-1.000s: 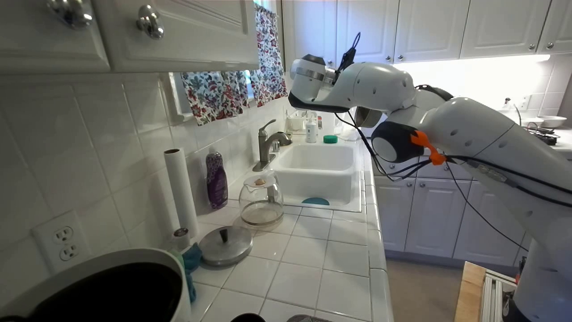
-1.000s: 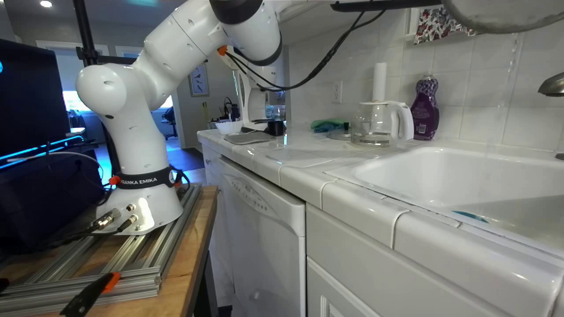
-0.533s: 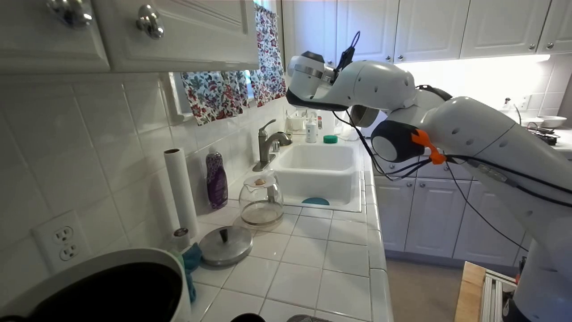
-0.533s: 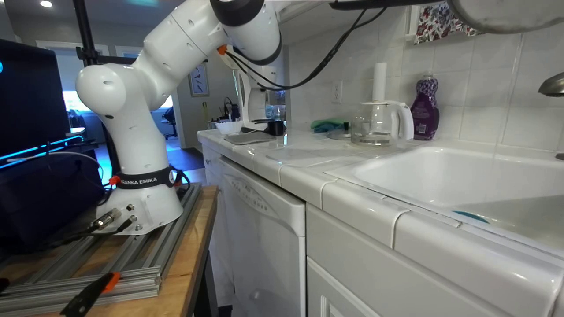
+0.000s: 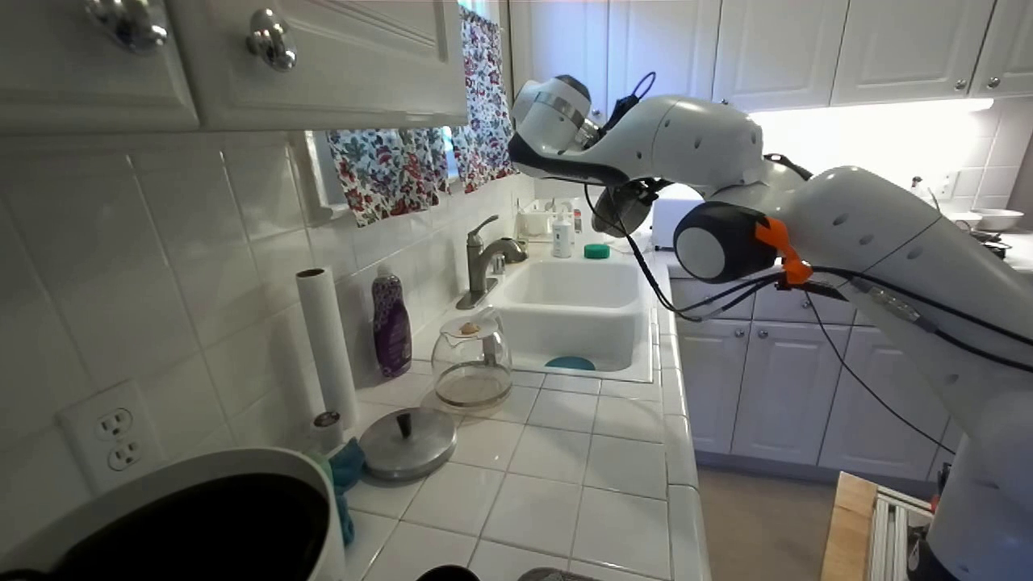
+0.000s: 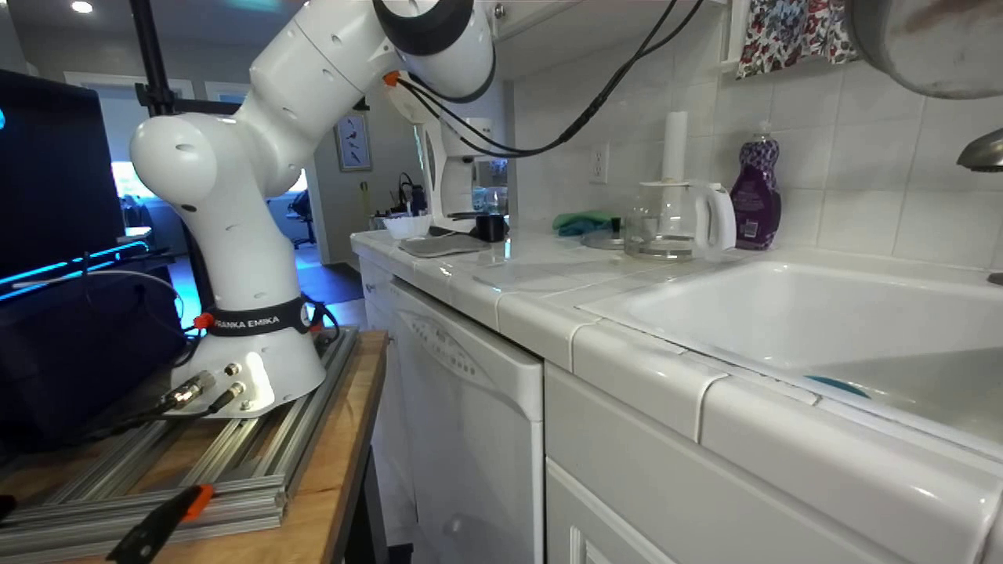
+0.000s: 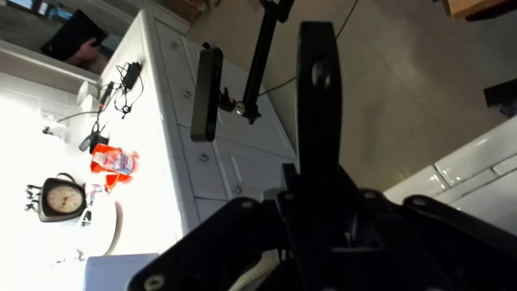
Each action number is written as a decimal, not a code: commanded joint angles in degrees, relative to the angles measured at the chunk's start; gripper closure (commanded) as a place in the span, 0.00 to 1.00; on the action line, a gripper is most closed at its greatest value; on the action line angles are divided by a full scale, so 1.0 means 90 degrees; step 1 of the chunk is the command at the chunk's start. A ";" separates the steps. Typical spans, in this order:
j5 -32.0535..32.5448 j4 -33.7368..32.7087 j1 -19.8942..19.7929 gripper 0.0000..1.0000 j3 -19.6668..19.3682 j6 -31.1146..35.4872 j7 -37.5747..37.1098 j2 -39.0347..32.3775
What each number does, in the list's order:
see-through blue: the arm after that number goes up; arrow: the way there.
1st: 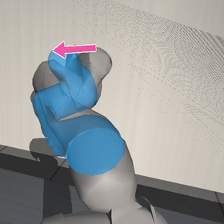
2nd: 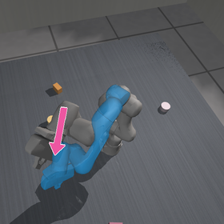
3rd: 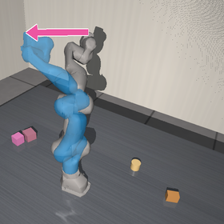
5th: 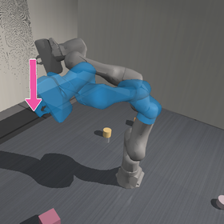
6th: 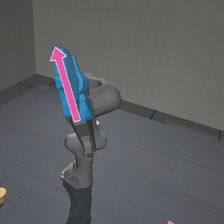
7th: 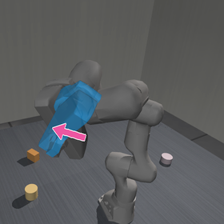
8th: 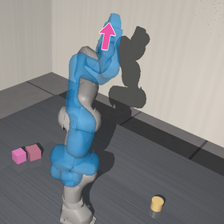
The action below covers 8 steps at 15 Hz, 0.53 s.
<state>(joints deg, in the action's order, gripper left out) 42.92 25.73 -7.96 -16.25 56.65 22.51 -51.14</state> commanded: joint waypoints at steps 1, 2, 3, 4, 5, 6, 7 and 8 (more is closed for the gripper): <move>-0.0779 0.0215 -0.0164 0.94 0.0408 0.0580 -0.0472 0.0474; -0.0982 0.0180 -0.0162 0.94 0.0457 0.0746 -0.0547 0.0519; -0.1187 0.0153 -0.0160 0.94 0.0502 0.0908 -0.0613 0.0565; -0.1399 0.0133 -0.0162 0.94 0.0543 0.1088 -0.0673 0.0594; -0.1624 0.0117 -0.0177 0.94 0.0581 0.1254 -0.0718 0.0630; -0.1883 0.0112 -0.0194 0.94 0.0629 0.1389 -0.0746 0.0672; -0.2141 0.0108 -0.0220 0.94 0.0687 0.1545 -0.0770 0.0679; -0.2377 0.0099 -0.0238 0.94 0.0758 0.1658 -0.0786 0.0704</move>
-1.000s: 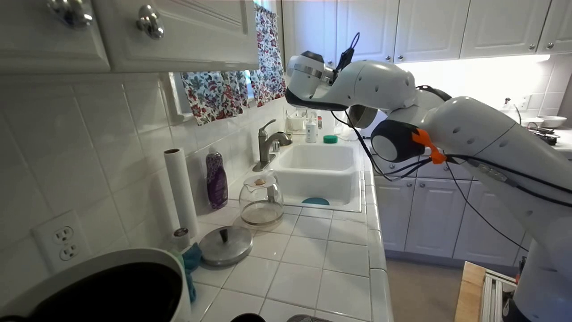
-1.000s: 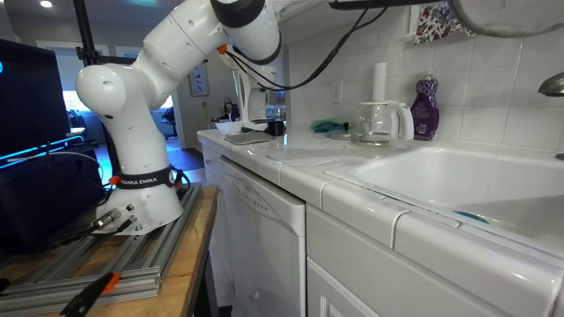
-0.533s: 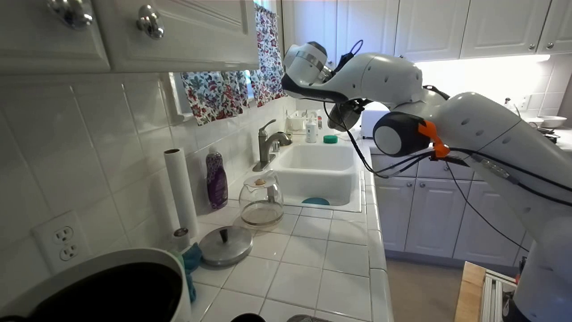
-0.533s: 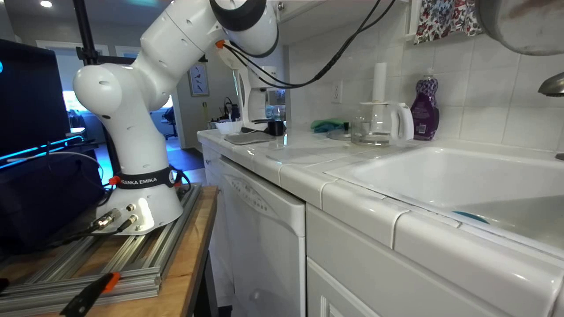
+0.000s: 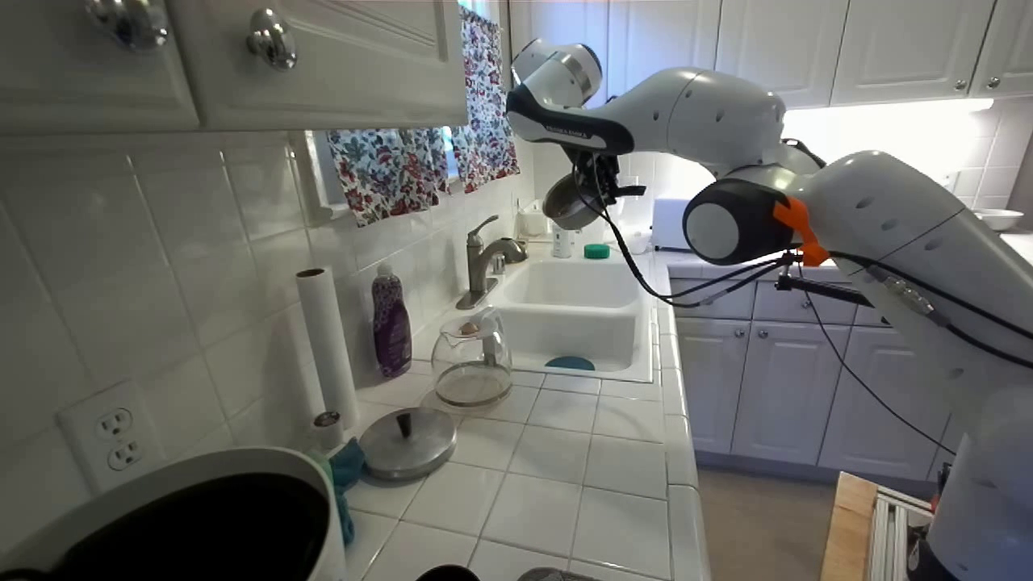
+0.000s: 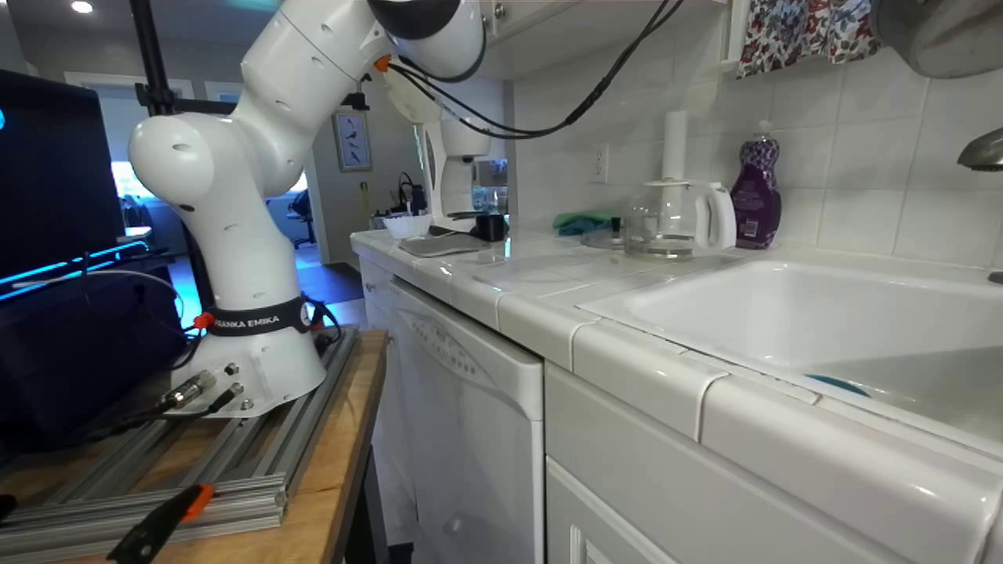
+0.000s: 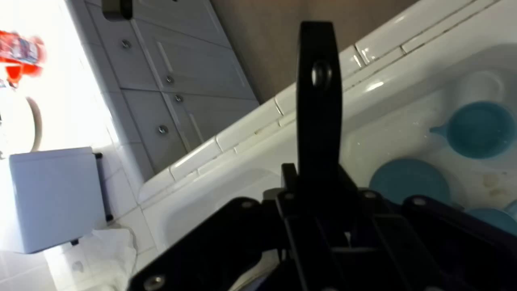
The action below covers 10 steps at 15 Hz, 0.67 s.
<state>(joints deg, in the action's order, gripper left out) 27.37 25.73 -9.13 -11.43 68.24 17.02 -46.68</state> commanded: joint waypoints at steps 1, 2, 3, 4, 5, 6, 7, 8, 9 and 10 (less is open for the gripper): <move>-0.0884 0.0081 -0.0151 0.94 0.0296 0.0531 -0.0178 0.0217; -0.1096 0.0062 -0.0178 0.94 0.0370 0.0649 -0.0197 0.0243; -0.1289 0.0033 -0.0200 0.94 0.0432 0.0769 -0.0237 0.0291; -0.1475 0.0013 -0.0232 0.94 0.0499 0.0888 -0.0253 0.0333; -0.1650 -0.0002 -0.0278 0.94 0.0563 0.1035 -0.0259 0.0354; -0.1828 -0.0006 -0.0309 0.94 0.0638 0.1127 -0.0247 0.0418; -0.2025 -0.0002 -0.0369 0.94 0.0726 0.1225 -0.0218 0.0463; -0.2206 0.0003 -0.0422 0.94 0.0802 0.1285 -0.0224 0.0513; -0.2344 0.0036 -0.0472 0.94 0.0850 0.1257 -0.0214 0.0572; -0.2475 0.0045 -0.0534 0.94 0.0900 0.1267 -0.0169 0.0613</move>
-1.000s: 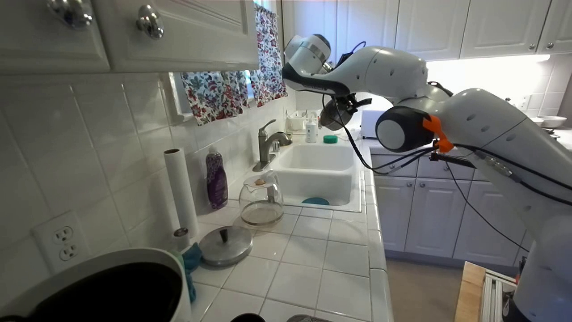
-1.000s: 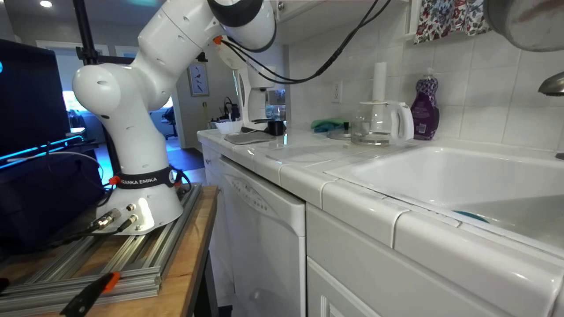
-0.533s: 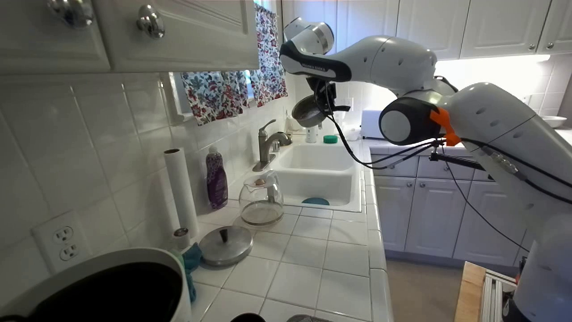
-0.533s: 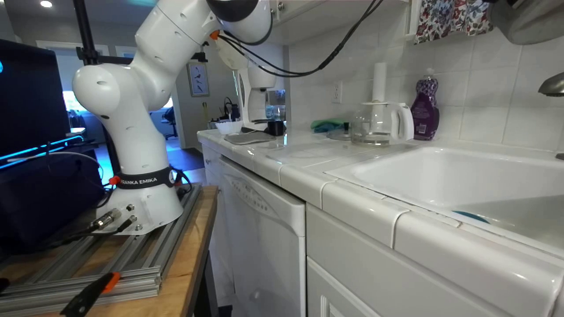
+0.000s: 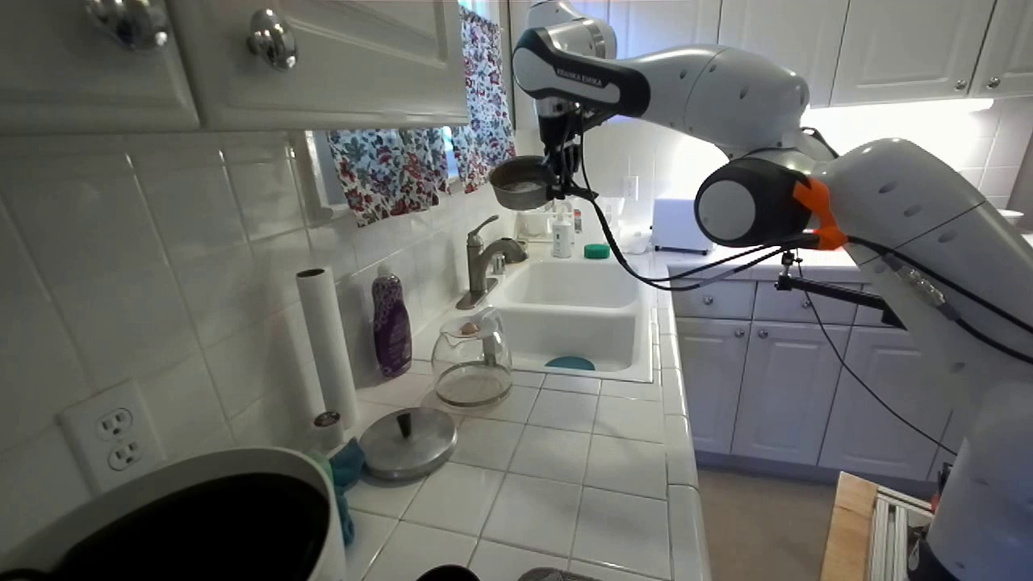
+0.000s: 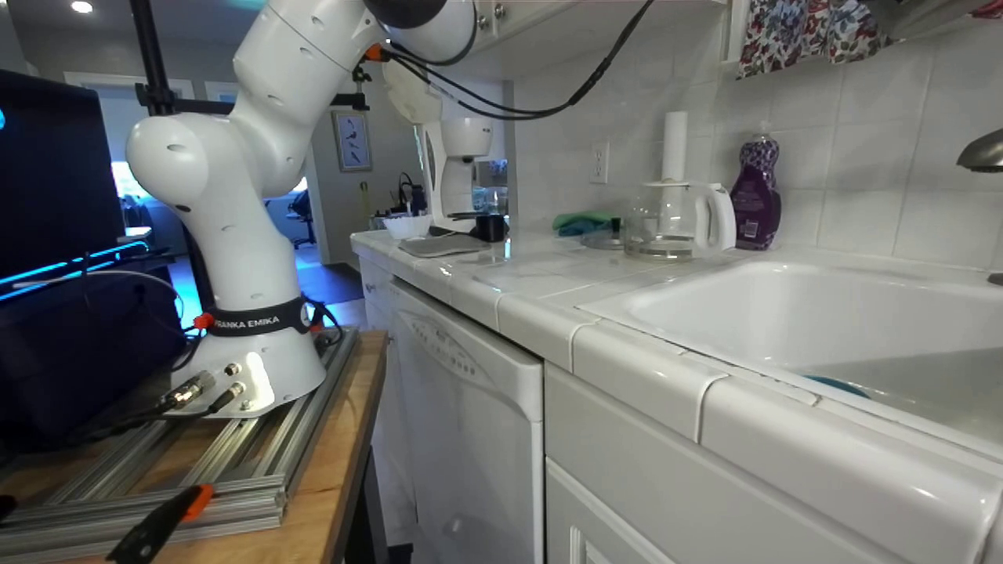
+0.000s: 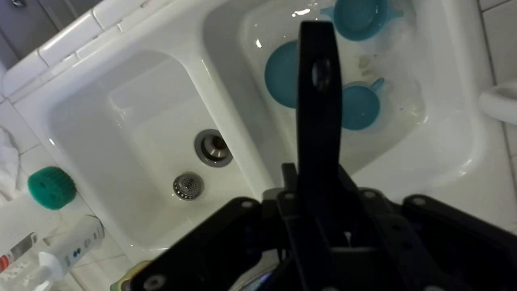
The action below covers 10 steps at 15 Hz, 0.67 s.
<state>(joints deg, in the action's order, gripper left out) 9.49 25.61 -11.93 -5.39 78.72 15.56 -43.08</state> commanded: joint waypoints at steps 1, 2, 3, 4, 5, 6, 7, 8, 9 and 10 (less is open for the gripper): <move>-0.0167 0.0128 -0.0026 0.77 0.0016 0.0049 -0.0013 0.0122; -0.0259 0.0124 -0.0072 0.77 0.0062 0.0048 -0.0012 0.0159; -0.0304 0.0122 -0.0105 0.77 0.0084 0.0048 -0.0011 0.0185; -0.0321 0.0122 -0.0124 0.77 0.0094 0.0047 -0.0011 0.0196; -0.0325 0.0122 -0.0130 0.77 0.0099 0.0047 -0.0010 0.0197; -0.0327 0.0122 -0.0130 0.77 0.0105 0.0047 -0.0010 0.0197; -0.0329 0.0122 -0.0129 0.77 0.0110 0.0047 -0.0010 0.0197; -0.0328 0.0134 -0.0095 0.94 0.0128 0.0068 0.0014 0.0158; -0.0318 0.0143 -0.0040 0.94 0.0133 0.0116 -0.0013 0.0116; -0.0238 -0.0021 0.0099 0.94 0.0111 0.0120 -0.0054 -0.0041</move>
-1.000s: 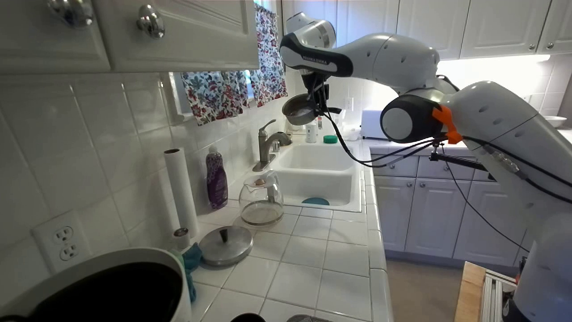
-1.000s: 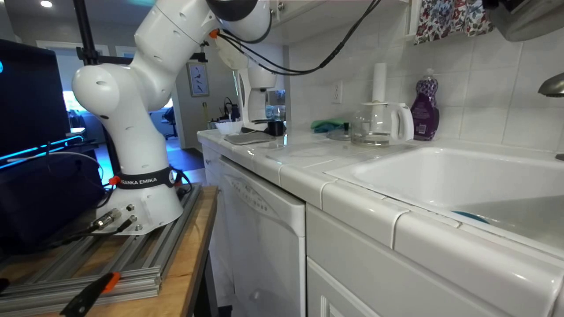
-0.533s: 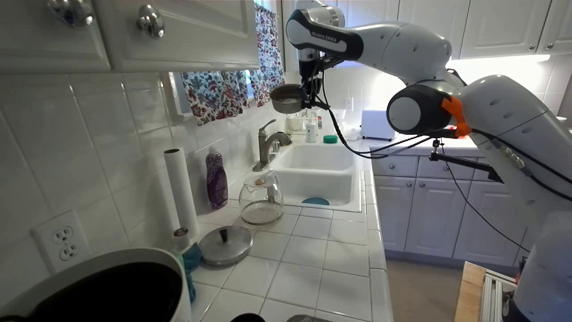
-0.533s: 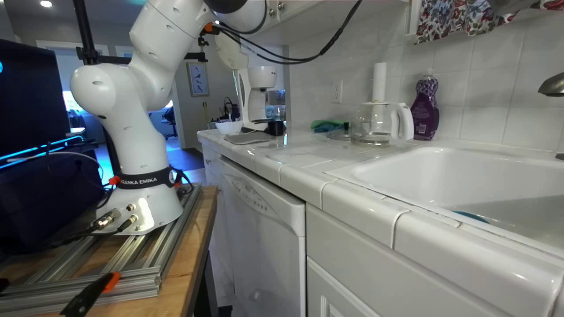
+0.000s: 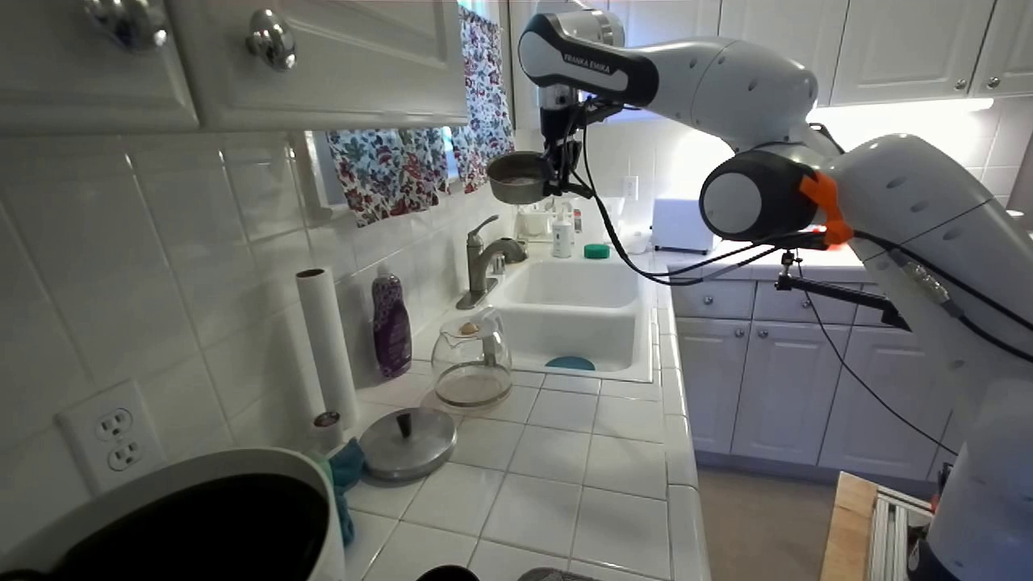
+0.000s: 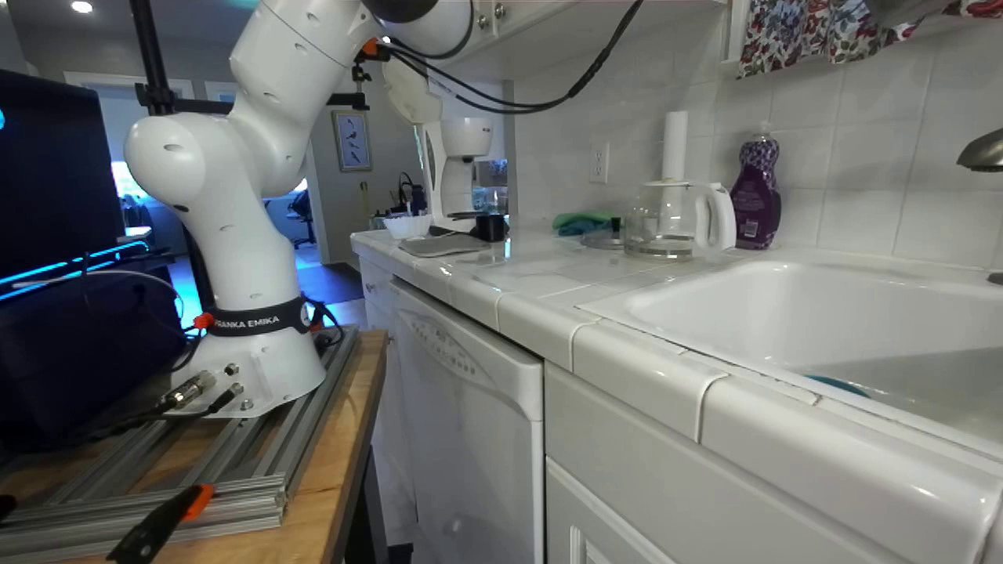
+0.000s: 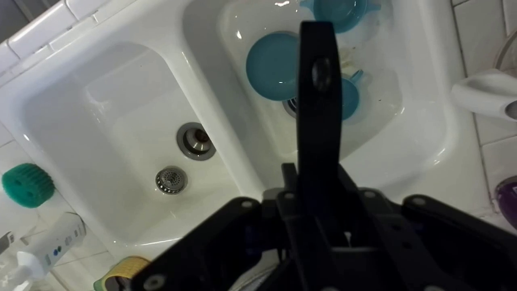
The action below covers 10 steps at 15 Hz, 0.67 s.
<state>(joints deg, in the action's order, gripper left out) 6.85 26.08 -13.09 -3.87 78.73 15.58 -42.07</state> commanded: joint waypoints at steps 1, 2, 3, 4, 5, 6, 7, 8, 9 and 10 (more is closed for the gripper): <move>0.0076 -0.0226 0.0337 0.94 -0.0048 0.0114 -0.0072 -0.0303; 0.0067 -0.0217 0.0430 0.94 -0.0032 0.0175 -0.0111 -0.0377; 0.0039 -0.0213 0.0533 0.94 0.0000 0.0238 -0.0126 -0.0470; -0.0001 -0.0210 0.0630 0.94 0.0028 0.0325 -0.0199 -0.0555; -0.0020 -0.0215 0.0739 0.94 0.0037 0.0379 -0.0324 -0.0639; -0.0059 -0.0218 0.0828 0.94 0.0060 0.0501 -0.0463 -0.0741; -0.0080 -0.0242 0.0901 0.94 0.0062 0.0591 -0.0650 -0.0816; -0.0135 -0.0275 0.0939 0.94 0.0094 0.0754 -0.0780 -0.0886; -0.0186 -0.0296 0.0961 0.94 0.0145 0.0947 -0.0778 -0.0935; -0.0237 -0.0283 0.0985 0.94 0.0209 0.1136 -0.0762 -0.0960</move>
<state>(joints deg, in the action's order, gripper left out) 6.85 26.11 -4.18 -3.21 85.40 9.92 -49.10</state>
